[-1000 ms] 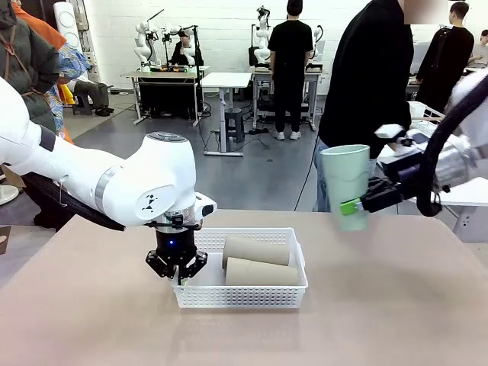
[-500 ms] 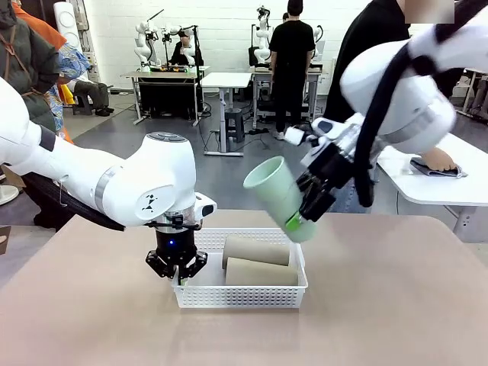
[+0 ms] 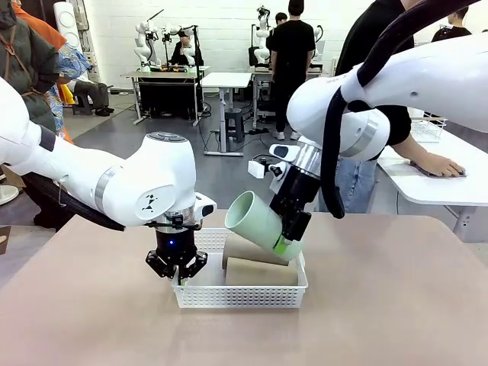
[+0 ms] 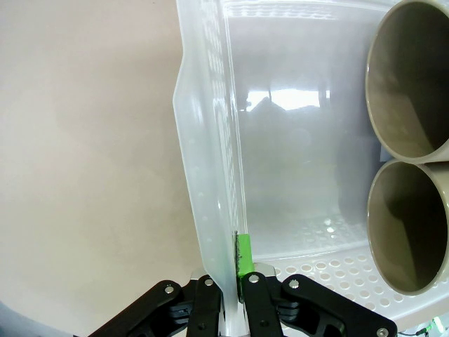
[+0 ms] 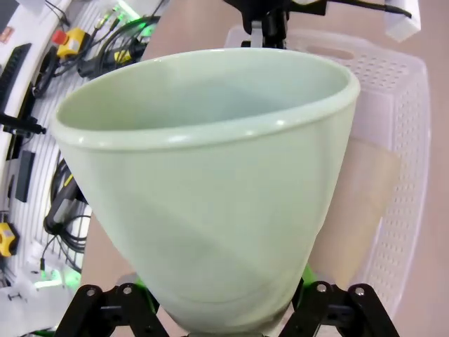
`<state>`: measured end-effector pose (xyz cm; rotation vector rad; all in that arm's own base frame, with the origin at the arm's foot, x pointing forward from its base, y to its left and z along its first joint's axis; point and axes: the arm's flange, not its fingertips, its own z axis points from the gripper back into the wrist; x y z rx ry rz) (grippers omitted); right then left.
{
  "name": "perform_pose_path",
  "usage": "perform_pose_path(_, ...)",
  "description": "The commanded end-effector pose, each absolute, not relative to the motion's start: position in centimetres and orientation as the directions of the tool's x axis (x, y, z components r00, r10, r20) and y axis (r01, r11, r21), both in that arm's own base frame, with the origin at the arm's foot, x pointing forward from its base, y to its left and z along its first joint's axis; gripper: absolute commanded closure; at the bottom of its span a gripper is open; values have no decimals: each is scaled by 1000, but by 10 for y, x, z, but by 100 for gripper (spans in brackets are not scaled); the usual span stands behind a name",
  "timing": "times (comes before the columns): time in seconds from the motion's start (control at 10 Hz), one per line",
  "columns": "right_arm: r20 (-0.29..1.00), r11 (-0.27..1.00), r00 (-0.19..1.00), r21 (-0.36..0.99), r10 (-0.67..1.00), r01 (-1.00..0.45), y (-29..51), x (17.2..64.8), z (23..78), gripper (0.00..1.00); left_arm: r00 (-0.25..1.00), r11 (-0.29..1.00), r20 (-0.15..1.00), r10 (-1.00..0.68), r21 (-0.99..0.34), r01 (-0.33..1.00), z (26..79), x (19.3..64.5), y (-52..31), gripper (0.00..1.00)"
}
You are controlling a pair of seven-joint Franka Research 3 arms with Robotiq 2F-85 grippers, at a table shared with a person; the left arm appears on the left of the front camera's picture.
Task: Clean and organize the cups into the basket.
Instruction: Pick up the Reusable plastic cup from the right side of the table and stack it inside the Organizing basket in the center of the table.
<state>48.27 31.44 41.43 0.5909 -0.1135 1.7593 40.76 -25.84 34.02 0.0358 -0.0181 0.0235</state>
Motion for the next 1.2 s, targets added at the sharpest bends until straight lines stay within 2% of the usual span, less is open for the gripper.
perform_pose_path(0.0, 422, -282, -164, 235, 892, -930, 321, 490, 416, 19, 1000, 999, 14, 15, 45, -15, 337, 404, -256, 100)
perform_pose_path(0.8, 371, -177, -57, 298, 927, -938, 317, 509, 379, 19, 1000, 999, 14, 15, 45, -15, 337, 404, -256, 100)
perform_pose_path(0.9, 366, -167, -49, 300, 929, -939, 316, 510, 379, 6, 1000, 999, 14, 15, 45, -15, 337, 404, -256, 100)
perform_pose_path(1.0, 364, -162, -44, 300, 930, -940, 316, 510, 379, 0, 1000, 999, 14, 15, 45, -15, 337, 404, -256, 100)
perform_pose_path(1.1, 364, -158, -40, 300, 930, -941, 315, 510, 379, 0, 1000, 999, 14, 15, 45, -15, 337, 404, -256, 100)
